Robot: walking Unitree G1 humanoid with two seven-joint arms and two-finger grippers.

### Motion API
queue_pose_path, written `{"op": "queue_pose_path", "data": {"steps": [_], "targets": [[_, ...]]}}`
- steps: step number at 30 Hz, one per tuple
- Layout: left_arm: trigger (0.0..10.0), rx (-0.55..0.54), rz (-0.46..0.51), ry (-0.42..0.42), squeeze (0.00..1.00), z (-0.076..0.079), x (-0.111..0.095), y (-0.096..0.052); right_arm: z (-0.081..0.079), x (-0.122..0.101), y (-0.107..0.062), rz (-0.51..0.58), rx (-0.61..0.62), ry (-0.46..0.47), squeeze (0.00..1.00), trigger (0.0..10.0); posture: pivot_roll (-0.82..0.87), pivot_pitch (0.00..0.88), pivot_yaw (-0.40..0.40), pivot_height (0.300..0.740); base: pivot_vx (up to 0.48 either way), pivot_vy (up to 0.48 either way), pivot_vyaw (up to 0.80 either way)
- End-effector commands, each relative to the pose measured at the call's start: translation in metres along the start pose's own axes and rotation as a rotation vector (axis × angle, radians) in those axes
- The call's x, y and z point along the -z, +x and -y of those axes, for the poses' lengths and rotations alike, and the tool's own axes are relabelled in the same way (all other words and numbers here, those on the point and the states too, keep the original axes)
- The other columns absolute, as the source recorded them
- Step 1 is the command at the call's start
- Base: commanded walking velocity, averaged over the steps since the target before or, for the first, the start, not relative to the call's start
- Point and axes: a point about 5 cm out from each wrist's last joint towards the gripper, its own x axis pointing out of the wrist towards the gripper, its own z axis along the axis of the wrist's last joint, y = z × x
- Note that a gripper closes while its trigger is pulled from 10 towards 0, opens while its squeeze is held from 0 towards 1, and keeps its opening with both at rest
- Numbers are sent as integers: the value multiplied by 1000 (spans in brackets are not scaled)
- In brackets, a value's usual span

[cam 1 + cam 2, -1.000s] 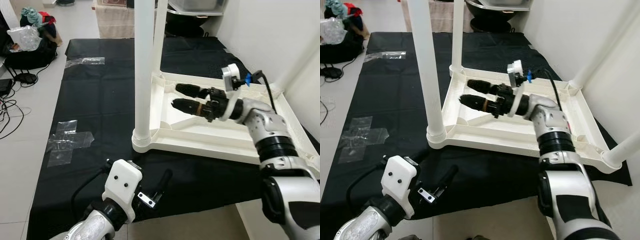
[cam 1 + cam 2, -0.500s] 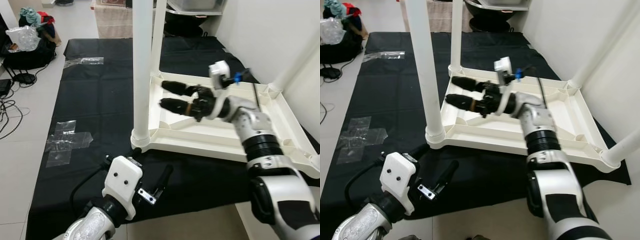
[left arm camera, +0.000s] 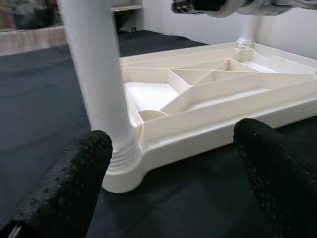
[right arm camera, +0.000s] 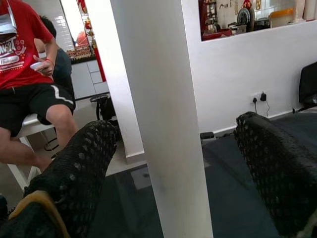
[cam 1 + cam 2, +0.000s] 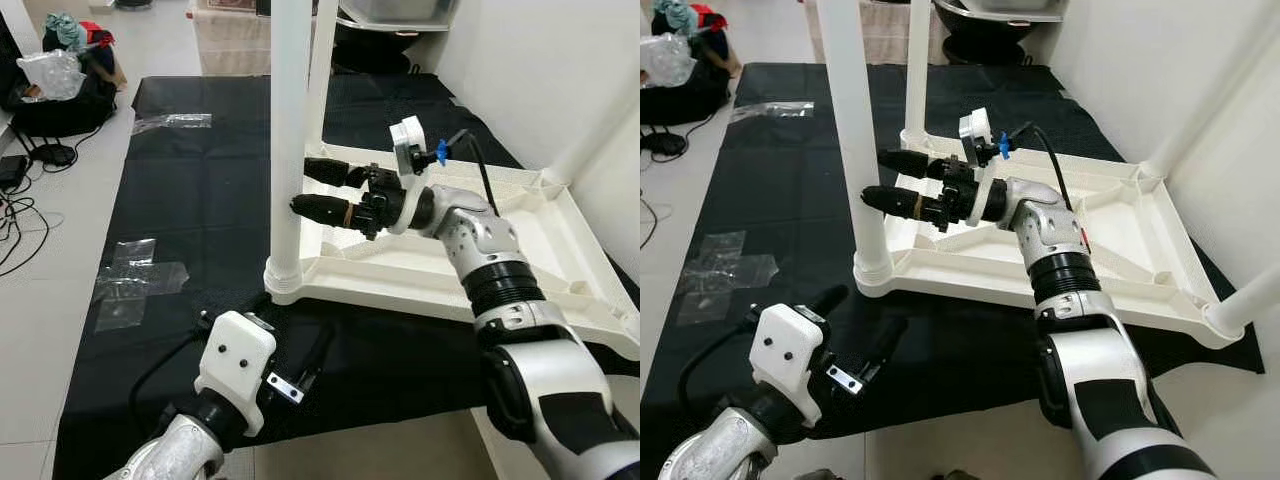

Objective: Building children table

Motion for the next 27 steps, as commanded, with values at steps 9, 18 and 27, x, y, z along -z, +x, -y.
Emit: {"op": "queue_pose_path", "data": {"steps": [9, 18, 27], "targets": [[10000, -199, -33, 113, 0, -23, 6, -6, -3, -6, 18, -8, -47, -41, 0, 10000, 113, 115, -122, 740, 0, 0, 0], [10000, -202, -44, 92, 0, -20, 10, -6, -6, -8, 34, 2, -65, -55, 0, 10000, 106, 110, -121, 740, 0, 0, 0], [10000, -198, -34, 88, 0, -18, 9, -5, -5, -4, 42, -25, -49, -63, 0, 10000, 105, 109, -129, 740, 0, 0, 0]]}}
